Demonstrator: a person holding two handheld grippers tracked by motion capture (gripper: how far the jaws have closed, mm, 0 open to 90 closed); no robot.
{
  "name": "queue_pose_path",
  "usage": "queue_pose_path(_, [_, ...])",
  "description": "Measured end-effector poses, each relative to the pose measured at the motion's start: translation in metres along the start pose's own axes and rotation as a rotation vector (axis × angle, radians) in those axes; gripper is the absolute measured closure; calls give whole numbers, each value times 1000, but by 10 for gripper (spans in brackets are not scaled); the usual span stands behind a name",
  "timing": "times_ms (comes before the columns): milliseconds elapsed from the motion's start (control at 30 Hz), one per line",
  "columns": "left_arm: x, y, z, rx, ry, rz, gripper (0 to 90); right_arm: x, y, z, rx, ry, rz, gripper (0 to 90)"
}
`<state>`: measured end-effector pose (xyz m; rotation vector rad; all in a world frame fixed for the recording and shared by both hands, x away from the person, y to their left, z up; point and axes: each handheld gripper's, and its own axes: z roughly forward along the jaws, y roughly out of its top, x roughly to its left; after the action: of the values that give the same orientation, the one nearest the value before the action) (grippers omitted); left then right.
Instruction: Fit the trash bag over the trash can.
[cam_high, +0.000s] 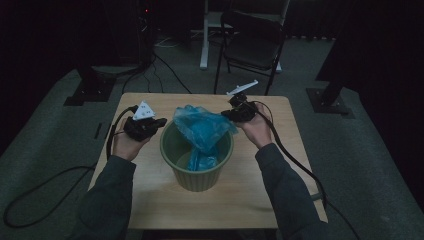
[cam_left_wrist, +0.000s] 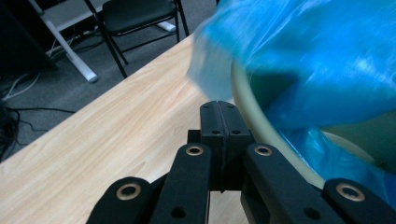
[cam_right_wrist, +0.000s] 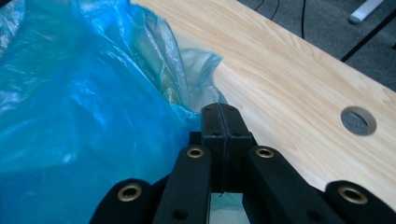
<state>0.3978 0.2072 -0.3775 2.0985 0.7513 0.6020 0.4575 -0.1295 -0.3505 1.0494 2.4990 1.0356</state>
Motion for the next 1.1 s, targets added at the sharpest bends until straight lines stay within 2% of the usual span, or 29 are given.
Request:
queue_pose_path(100, [1, -3, -1, -5, 3, -15, 900, -4, -7, -6, -25, 38, 0, 900])
queue_pose_path(167, [1, -3, -1, -5, 3, -15, 900, -4, -7, -8, -32, 37, 0, 900])
queue_pose_path(233, [-1, 3, -5, -27, 11, -13, 900, -3, -5, -10, -44, 38, 2, 900])
queue_pose_path(400, [-5, 18, -8, -68, -4, 1, 900, -2, -3, -8, -56, 41, 3, 900])
queue_pose_path(467, [-7, 24, -7, -82, -26, 10, 835, 0, -3, -7, -59, 45, 6, 900])
queue_pose_path(567, [-10, 30, -5, -77, -32, 27, 754, 0, -2, -6, -61, 46, 3, 900])
queue_pose_path(600, [-15, 38, -2, -81, -50, 53, 754, 0, -2, -6, -61, 46, 3, 900])
queue_pose_path(633, [-18, 41, -1, -82, -55, 65, 702, 1, -1, -6, -62, 45, 6, 900])
queue_pose_path(733, [-24, 51, 4, -72, -107, 96, 615, 1, 0, -6, -63, 46, 5, 900])
queue_pose_path(767, [-24, 51, 4, -72, -107, 96, 585, 1, 0, -6, -63, 46, 5, 900])
queue_pose_path(800, [-30, 58, 10, -56, -118, 130, 585, 2, 0, -6, -65, 47, 2, 900])
queue_pose_path(833, [-32, 60, 12, -48, -126, 137, 535, 3, 1, -6, -63, 49, 2, 900])
queue_pose_path(933, [-38, 66, 18, -31, -134, 167, 471, 4, 2, -5, -64, 53, -2, 900])
queue_pose_path(1100, [-42, 70, 26, 6, -121, 185, 444, 6, 4, -5, -67, 56, -7, 900])
